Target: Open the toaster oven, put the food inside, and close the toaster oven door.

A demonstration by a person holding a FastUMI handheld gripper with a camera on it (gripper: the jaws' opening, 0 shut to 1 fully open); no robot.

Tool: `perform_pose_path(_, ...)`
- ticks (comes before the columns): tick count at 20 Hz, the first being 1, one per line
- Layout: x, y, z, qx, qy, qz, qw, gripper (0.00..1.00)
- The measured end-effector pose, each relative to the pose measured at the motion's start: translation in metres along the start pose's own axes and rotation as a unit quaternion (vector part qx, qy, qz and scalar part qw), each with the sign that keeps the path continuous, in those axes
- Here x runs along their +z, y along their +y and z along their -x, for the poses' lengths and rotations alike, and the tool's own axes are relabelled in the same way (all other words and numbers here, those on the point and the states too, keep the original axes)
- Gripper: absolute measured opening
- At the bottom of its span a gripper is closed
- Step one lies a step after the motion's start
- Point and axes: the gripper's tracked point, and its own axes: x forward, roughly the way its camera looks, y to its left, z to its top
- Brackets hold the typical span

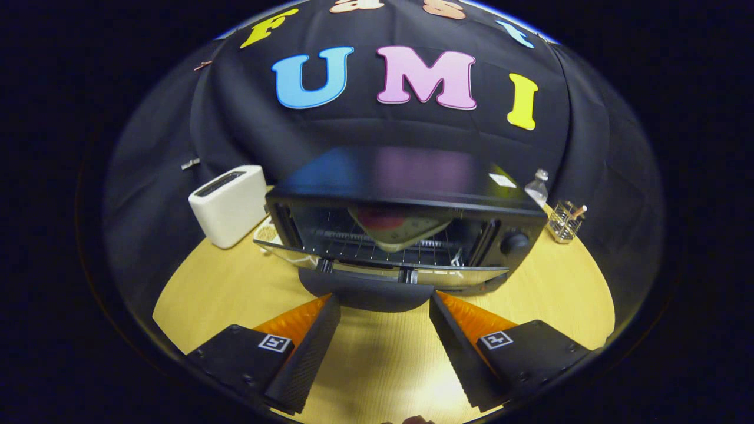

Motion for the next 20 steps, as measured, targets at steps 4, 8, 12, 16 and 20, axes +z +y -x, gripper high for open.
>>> perform_pose_path(4, 0.066, -0.003, 0.006, 0.002, -0.054, -0.009, 0.998, 1.0)
perform_pose_path(8, 0.111, -0.017, 0.046, 0.011, -0.115, -0.013, 0.993, 1.0)
perform_pose_path(12, 0.137, -0.055, 0.092, -0.013, -0.171, 0.005, 0.985, 0.99)
perform_pose_path(16, 0.164, -0.099, 0.143, -0.049, -0.222, -0.007, 0.974, 0.99)
perform_pose_path(20, 0.172, -0.127, 0.173, -0.064, -0.238, -0.025, 0.969, 0.99)
